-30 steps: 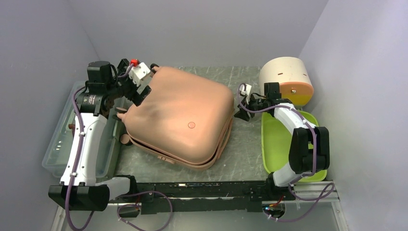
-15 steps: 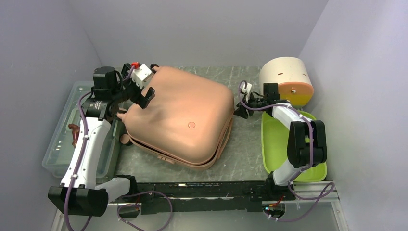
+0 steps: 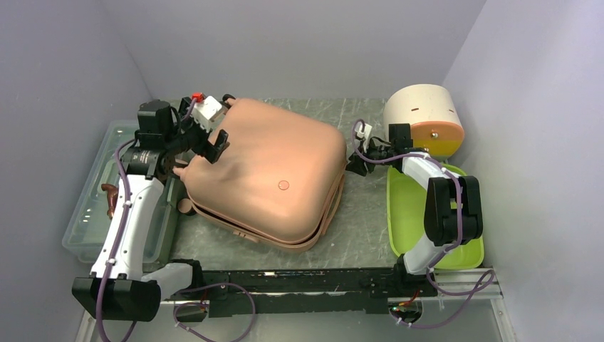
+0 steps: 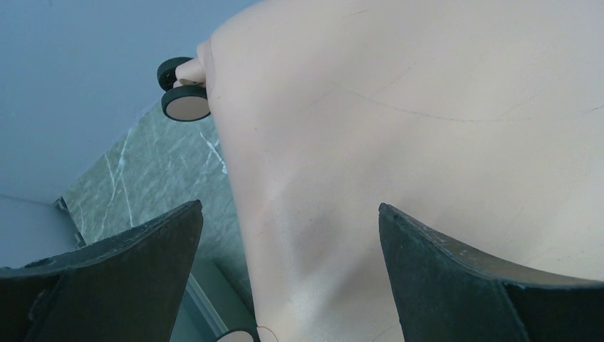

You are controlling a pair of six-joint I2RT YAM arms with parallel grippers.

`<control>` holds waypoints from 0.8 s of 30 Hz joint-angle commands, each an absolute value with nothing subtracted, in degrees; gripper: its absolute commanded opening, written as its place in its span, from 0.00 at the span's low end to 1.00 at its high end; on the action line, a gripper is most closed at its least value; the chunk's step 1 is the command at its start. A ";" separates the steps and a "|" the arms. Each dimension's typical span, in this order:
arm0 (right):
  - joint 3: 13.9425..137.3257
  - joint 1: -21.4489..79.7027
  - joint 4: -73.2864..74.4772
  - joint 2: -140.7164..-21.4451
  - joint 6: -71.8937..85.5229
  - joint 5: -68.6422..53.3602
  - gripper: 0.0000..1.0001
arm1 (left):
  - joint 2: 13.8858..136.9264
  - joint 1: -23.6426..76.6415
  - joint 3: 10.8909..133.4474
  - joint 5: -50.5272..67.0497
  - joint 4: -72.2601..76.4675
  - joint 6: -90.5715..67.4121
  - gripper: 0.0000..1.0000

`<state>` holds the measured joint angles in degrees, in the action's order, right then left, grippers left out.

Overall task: Open, take out, and arrange the luggage
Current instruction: Pick up the wheels of luggage from the luggage, then unzip the zipper of the luggage.

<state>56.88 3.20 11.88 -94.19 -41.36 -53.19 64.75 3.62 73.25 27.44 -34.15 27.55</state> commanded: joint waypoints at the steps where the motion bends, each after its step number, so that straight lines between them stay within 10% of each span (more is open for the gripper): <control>1: 57.97 3.50 8.47 -93.46 -40.81 -58.63 0.46 | 65.03 1.90 73.31 29.93 -35.13 26.56 0.99; 24: 55.01 5.80 -1.70 -92.64 -29.92 -49.52 0.07 | 65.15 -6.03 73.39 41.37 -34.54 20.13 1.00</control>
<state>54.57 4.60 5.78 -93.97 -30.87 -49.54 65.73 -5.34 73.25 37.80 -35.38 22.55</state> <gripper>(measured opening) 0.118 0.995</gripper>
